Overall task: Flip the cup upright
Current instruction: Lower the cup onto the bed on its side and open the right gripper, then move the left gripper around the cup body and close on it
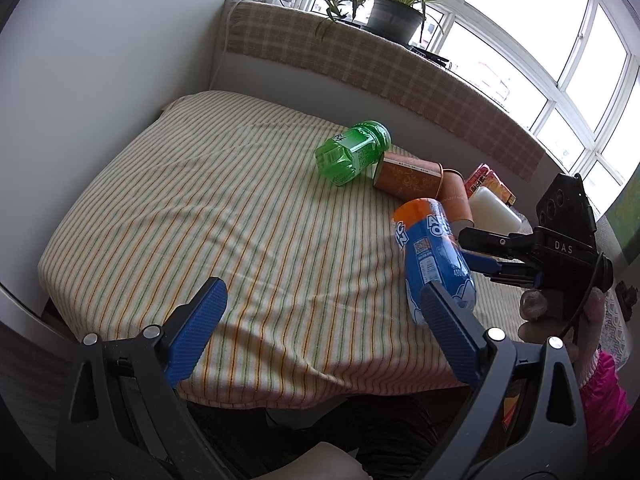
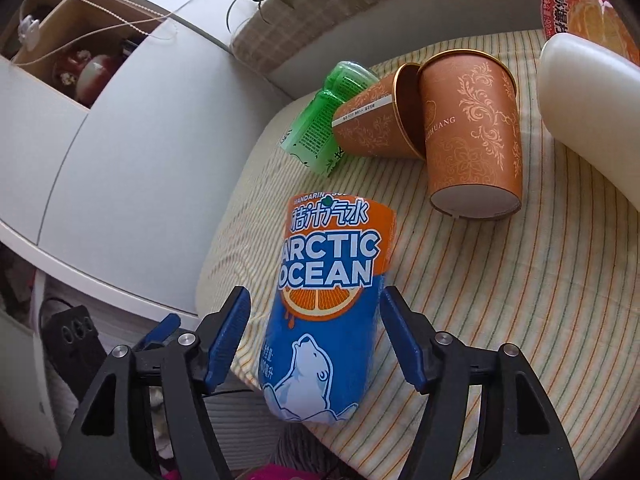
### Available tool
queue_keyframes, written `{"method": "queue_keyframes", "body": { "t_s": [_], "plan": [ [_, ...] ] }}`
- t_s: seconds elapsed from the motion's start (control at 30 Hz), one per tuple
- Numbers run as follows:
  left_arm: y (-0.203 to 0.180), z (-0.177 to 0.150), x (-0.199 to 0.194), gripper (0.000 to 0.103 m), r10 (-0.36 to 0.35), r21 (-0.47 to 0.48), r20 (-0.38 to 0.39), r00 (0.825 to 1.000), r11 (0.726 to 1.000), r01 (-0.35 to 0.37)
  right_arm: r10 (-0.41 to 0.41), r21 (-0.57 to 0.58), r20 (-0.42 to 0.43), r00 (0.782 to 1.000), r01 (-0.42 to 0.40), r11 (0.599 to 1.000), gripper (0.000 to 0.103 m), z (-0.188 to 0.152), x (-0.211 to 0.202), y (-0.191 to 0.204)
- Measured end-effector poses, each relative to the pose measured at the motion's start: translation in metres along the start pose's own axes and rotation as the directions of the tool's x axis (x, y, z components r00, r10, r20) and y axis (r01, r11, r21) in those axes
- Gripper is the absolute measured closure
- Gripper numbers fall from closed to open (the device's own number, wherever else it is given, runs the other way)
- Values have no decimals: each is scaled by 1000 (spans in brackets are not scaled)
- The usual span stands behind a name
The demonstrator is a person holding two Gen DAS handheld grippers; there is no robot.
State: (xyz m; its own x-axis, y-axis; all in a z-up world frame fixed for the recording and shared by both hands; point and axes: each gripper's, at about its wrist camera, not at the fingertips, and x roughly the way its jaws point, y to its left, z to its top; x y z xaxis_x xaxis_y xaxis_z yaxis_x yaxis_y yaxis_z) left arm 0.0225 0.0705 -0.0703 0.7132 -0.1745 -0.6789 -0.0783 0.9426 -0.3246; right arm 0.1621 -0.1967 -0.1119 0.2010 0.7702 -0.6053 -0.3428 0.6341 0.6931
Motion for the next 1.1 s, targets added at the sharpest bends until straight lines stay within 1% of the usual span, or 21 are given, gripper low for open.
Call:
{"method": "queue_keyframes", "body": {
  "t_s": [0.07, 0.13, 0.2, 0.27, 0.33, 0.4, 0.47, 0.5, 0.53, 0.57, 0.63, 0.67, 0.77, 0.87, 0.93, 0.97, 1.03, 1.1],
  "plan": [
    [-3, 3, 2, 4, -11, 3, -3, 1000, 1000, 11, 2, 3, 17, 1000, -2, 1000, 33, -3, -7, 1],
    [-5, 6, 4, 4, -1, 4, -3, 1000, 1000, 1, -8, -19, 49, 999, 9, 1000, 33, -8, -18, 5],
    [-5, 8, 8, 4, -3, -6, -12, 1000, 1000, 3, -40, -45, 99, 994, 45, 998, 33, -16, -35, 10],
    [-3, 10, 17, 4, -41, -14, -51, 998, 999, 40, -74, -73, 160, 984, 86, 994, 33, -29, -53, 16],
    [5, 9, 29, 4, -96, -57, -121, 988, 994, 89, -127, -97, 234, 964, 153, 983, 33, -47, -72, 22],
    [12, 8, 39, 4, -139, -99, -175, 975, 988, 123, -173, -106, 303, 937, 213, 971, 33, -70, -87, 25],
    [14, 8, 48, 6, -163, -122, -216, 963, 983, 139, -233, -98, 361, 903, 286, 953, 33, -96, -99, 24],
    [12, 10, 50, 9, -176, -132, -226, 958, 980, 149, -270, -88, 383, 883, 326, 941, 33, -108, -104, 22],
    [11, 14, 53, 9, -192, -141, -234, 953, 977, 163, -301, -75, 399, 866, 358, 931, 33, -119, -107, 20],
    [9, 18, 55, 9, -209, -149, -236, 949, 973, 177, -330, -59, 409, 851, 386, 921, 33, -129, -110, 18],
    [-1, 27, 60, 9, -255, -162, -245, 935, 962, 220, -371, -30, 414, 831, 420, 907, 33, -142, -115, 11],
    [-7, 33, 62, 9, -280, -169, -249, 927, 955, 243, -384, -15, 414, 825, 428, 904, 33, -146, -117, 9],
    [-26, 49, 76, 9, -330, -177, -285, 900, 941, 289, -401, 7, 412, 818, 437, 899, 33, -151, -125, 2],
    [-34, 58, 98, 9, -348, -216, -331, 877, 933, 288, -427, 21, 432, 795, 464, 886, 33, -152, -134, -2],
    [-38, 60, 114, 9, -369, -236, -375, 851, 925, 297, -421, 33, 445, 790, 456, 889, 33, -152, -139, -3],
    [-39, 60, 120, 9, -367, -248, -388, 845, 925, 288, -418, 40, 451, 788, 451, 892, 33, -153, -141, -5],
    [-42, 61, 130, 9, -364, -252, -399, 842, 926, 281, -421, 51, 457, 784, 450, 892, 33, -153, -143, -8],
    [-45, 61, 138, 11, -349, -247, -407, 844, 932, 266, -428, 56, 454, 781, 455, 889, 33, -155, -143, -10]
  ]
}}
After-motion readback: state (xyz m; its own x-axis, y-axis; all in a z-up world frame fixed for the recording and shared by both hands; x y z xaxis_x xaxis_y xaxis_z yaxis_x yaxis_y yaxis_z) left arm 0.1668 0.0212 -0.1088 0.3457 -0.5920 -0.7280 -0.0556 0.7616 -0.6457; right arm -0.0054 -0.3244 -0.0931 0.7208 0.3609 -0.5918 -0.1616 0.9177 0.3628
